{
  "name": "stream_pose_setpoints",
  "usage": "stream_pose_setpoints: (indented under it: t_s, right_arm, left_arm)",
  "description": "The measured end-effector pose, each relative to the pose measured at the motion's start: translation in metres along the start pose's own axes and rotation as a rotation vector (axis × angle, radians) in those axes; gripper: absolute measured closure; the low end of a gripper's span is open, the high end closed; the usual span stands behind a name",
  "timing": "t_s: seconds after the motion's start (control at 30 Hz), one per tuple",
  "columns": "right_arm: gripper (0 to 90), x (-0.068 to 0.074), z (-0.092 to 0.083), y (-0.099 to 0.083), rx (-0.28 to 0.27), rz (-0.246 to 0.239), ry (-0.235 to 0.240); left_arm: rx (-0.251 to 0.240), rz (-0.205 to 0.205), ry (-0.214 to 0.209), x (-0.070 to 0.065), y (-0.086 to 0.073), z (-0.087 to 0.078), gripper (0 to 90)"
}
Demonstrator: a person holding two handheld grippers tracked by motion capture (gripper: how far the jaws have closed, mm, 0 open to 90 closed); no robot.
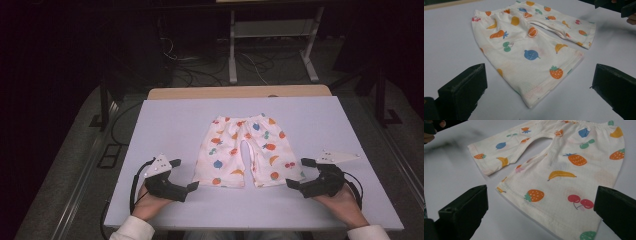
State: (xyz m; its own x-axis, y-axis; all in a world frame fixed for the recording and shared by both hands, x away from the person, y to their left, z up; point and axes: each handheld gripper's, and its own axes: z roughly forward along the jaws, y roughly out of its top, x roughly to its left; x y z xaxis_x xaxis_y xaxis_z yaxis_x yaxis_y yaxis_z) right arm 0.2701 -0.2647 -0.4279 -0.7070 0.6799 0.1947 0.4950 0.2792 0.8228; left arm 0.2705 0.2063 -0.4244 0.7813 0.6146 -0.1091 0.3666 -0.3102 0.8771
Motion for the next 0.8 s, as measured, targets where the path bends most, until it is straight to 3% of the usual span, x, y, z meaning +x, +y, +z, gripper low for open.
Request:
stream_pose_setpoints:
  t_s: [0.8]
  right_arm:
    - [0.0,0.0016,-0.0040,0.0025,-0.014,0.001,-0.021]
  left_arm:
    - [-0.005,-0.005,0.003,-0.0009,-0.0002,-0.0002,0.0]
